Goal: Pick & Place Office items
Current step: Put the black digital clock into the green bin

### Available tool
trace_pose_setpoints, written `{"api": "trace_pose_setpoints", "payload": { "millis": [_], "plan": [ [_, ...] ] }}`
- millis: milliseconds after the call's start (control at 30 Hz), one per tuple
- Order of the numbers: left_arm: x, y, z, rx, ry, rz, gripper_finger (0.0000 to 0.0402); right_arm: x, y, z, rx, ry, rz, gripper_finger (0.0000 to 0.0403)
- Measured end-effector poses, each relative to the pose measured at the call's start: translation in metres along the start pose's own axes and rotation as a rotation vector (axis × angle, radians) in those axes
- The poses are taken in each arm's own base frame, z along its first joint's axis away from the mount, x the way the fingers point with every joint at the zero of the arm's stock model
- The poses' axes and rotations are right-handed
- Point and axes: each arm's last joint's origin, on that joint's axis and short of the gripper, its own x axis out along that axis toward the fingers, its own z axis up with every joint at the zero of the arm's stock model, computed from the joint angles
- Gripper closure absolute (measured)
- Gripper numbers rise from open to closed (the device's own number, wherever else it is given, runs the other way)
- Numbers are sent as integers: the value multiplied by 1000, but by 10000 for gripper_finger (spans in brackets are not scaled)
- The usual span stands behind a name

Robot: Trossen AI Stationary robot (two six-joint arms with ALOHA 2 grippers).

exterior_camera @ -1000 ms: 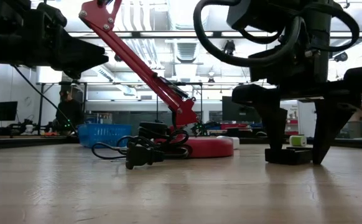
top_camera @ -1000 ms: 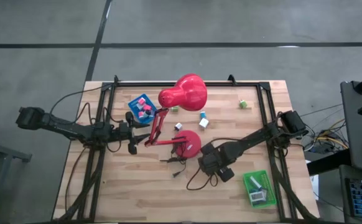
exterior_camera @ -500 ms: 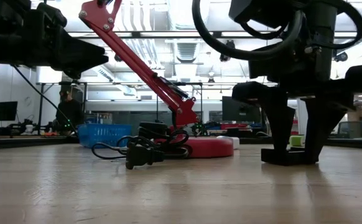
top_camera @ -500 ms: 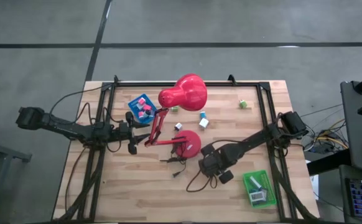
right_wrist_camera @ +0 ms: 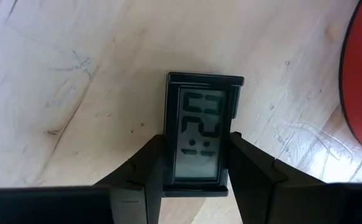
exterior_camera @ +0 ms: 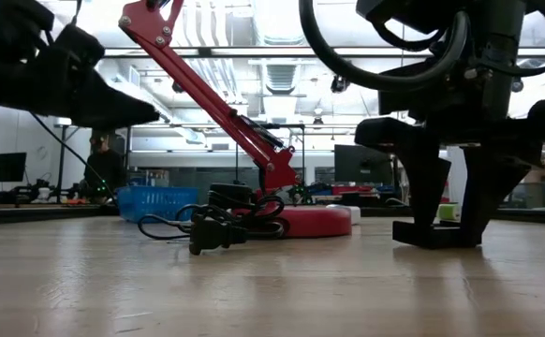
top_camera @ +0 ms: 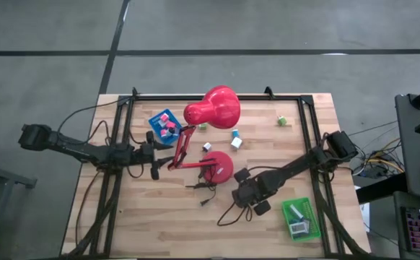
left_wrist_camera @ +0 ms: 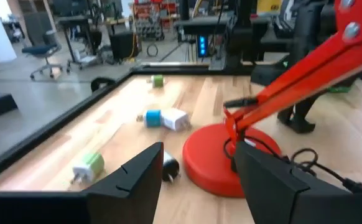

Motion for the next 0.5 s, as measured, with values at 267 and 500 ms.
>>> {"api": "trace_pose_setpoints", "payload": {
  "millis": [267,500],
  "plan": [
    [-7,-13,-13,-83,142,-126,199,0,2,2,13,-14,0,270],
    [-22,-41,-18,-138,203,-338,199,0,3,6,15,-58,18,270]
  ]
}}
